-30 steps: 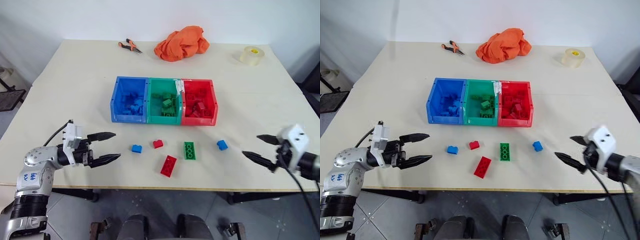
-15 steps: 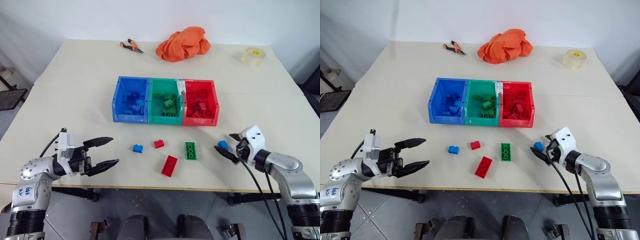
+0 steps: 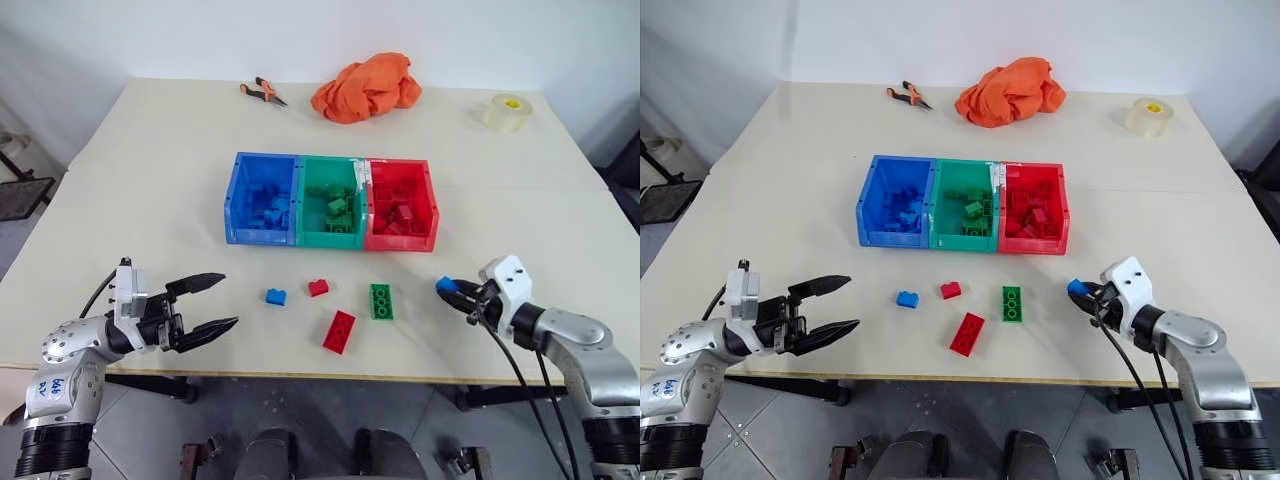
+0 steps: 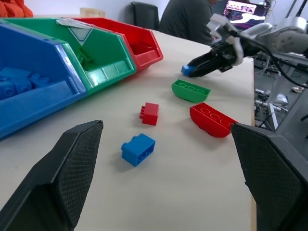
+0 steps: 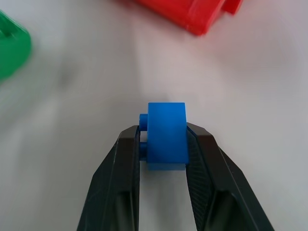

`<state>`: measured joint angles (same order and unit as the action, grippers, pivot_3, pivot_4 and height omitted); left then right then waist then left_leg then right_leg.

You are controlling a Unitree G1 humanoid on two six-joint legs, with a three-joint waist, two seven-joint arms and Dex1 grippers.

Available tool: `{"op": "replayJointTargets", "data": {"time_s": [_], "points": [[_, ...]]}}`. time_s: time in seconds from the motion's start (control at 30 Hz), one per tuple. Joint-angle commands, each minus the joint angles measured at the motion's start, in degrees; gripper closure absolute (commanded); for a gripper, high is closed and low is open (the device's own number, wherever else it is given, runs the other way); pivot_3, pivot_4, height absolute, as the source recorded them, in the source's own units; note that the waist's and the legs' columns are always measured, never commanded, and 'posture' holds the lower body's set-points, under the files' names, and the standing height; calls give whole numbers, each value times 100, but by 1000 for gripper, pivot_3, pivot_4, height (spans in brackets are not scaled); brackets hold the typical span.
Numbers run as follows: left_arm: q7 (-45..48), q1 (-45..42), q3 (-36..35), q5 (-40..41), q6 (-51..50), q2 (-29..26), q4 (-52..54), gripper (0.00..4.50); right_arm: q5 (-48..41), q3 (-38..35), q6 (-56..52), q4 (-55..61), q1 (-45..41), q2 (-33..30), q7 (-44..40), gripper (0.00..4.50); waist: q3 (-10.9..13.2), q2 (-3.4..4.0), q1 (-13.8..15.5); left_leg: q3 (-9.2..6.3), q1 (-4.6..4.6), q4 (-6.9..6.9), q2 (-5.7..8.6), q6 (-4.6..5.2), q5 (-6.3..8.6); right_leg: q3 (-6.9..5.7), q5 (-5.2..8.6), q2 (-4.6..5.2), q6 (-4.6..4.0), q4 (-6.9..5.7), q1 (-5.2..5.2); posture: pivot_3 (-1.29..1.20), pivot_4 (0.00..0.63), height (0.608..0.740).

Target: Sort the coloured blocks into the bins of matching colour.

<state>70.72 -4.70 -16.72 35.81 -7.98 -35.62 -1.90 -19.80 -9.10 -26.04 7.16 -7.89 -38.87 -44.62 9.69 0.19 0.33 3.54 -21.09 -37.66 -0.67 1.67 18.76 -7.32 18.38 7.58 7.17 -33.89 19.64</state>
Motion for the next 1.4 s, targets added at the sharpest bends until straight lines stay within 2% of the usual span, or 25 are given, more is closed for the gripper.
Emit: {"op": "replayJointTargets", "data": {"time_s": [0.03, 0.1, 0.2, 0.33, 0.4, 0.63, 0.87, 1.0, 1.2, 1.3, 1.4], "points": [[-101, 16, -175, 208, 106, 126, 268, 0, -509, -24, -487, 817, -441, -26, -46, 3616, 0, 1, -40, 0, 0, 0, -2, 0, 0, 0, 0, 2, 0, 1, 0, 0, 150, 740], [-104, 69, -211, 218, 113, 147, 314, 0, -614, 157, -702, 970, -818, 91, 13, 3616, 0, 1, -71, 3, 0, 1, -8, -3, 1, 2, 0, 3, -1, 0, 4, 0, 150, 740], [-74, 149, -265, 185, 163, 108, 272, 0, -417, 810, -818, 687, -1765, 532, 115, 3616, 0, 0, -140, 7, 3, 2, -15, -9, 2, -2, 4, -1, -8, -4, 7, 0, 150, 740], [-84, 166, -238, 133, 200, 104, 262, 0, -51, 1474, -574, -139, -2769, 1210, 155, 3616, -1, 0, -174, -2, -2, 3, -7, -10, 1, -6, 6, -3, -11, -24, 19, 0, 150, 740], [-111, 191, -220, 134, 224, 135, 303, 0, 169, 1719, -207, -927, -3403, 1739, 219, 3616, -1, -1, -188, -7, -3, -2, 3, -7, 3, -10, 6, -4, -11, -46, 23, 0, 150, 740], [-292, 385, -159, 129, 317, 301, 560, 0, 698, 1975, 1261, -3460, -4989, 3221, 242, 3616, -4, -7, -242, -2, -6, -6, 8, -6, 3, -11, 6, -7, -10, -122, 68, 0, 150, 740], [-460, 506, -102, 108, 352, 396, 735, 0, 1069, 1821, 2379, -5433, -5926, 4018, 448, 3616, -6, -11, -241, -16, -6, -8, 11, -8, 2, -1, 5, -7, -11, -162, 80, 0, 150, 740], [-538, 459, -49, 86, 379, 430, 725, 0, 1338, 1756, 2969, -6385, -6313, 4236, 773, 2234, -6, -10, -263, -20, -6, -7, 9, -10, 3, 11, 6, -9, -11, -164, 83, 0, 150, 740], [-491, 367, -24, 84, 412, 393, 614, 0, 1438, 1491, 3434, -6716, -6476, 4154, 894, 154, -5, -9, -285, -21, -8, -5, 9, -11, 3, 28, 6, -11, -11, -163, 84, 0, 150, 740], [-411, 298, -26, 79, 411, 358, 512, 0, 1393, 1390, 3468, -6429, -6345, 3923, 661, 55, -5, -9, -314, -21, -8, -4, 9, -11, 3, 33, 6, -13, -11, -163, 84, 0, 150, 740], [-183, 151, -75, 34, 452, 186, 196, 0, 968, 1374, 3076, -4869, -5459, 3294, -425, 55, -7, -11, -289, -27, -9, -3, 9, -11, 3, 36, 6, -13, -11, -162, 82, 0, 150, 740]]}}
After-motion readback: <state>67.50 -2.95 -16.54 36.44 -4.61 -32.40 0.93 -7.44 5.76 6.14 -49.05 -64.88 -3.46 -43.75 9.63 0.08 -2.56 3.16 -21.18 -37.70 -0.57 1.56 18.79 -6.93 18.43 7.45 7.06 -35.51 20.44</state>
